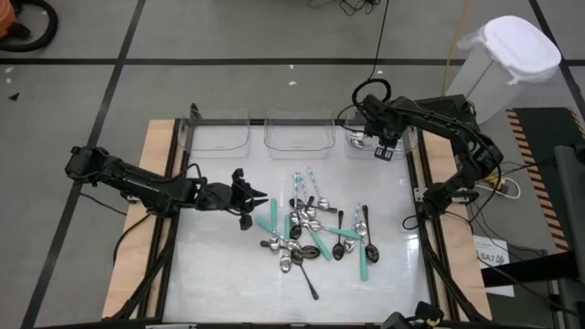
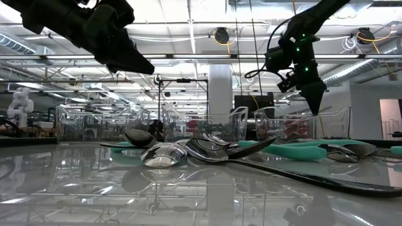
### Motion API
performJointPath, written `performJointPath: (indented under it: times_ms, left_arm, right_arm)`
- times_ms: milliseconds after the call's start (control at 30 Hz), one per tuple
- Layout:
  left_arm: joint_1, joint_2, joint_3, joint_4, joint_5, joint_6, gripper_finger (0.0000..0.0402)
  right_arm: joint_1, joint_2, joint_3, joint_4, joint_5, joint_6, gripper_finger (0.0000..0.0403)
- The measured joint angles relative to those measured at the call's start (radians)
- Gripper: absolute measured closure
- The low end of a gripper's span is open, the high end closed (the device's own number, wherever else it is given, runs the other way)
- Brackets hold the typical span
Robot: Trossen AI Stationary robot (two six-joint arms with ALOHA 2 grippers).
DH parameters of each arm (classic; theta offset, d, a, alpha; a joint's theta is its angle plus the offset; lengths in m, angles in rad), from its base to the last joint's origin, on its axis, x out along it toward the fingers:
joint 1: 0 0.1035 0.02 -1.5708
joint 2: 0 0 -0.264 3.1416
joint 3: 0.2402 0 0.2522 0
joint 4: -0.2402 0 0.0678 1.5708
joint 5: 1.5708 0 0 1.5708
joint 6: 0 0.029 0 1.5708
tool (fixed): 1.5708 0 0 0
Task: Sort silverware by color (type)
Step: Put the green patterned spoon into the right transparent bin, then put the green spoon into the center transparent bin
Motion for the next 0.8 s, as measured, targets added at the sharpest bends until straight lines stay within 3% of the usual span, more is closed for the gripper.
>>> performJointPath:
  times_ms: [533,800]
  left_arm:
    - [0.000,0.000,0.000,0.000,0.000,0.000,0.0327]
    - [0.000,0.000,0.000,-0.002,0.000,0.000,0.0327]
  right_arm:
    - [0.004,-0.007,0.000,0.022,0.002,0.024,0.0312]
    - [0.090,-0.176,0.000,0.020,0.002,0.171,0.0310]
